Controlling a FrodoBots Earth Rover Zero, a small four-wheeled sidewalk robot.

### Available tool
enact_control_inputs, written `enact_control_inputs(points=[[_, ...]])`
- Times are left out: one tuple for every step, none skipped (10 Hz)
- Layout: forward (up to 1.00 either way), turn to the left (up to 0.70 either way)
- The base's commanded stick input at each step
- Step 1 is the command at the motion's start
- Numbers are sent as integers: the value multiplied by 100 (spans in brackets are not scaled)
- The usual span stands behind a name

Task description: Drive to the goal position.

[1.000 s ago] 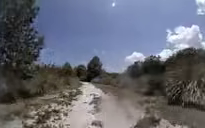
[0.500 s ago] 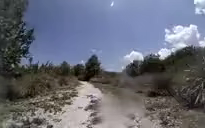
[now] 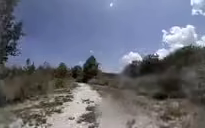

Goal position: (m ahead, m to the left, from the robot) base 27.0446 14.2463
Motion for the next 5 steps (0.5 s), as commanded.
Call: enact_control_inputs(points=[[85, -1], [85, -1], [85, -1], [85, 18], [85, 33]])
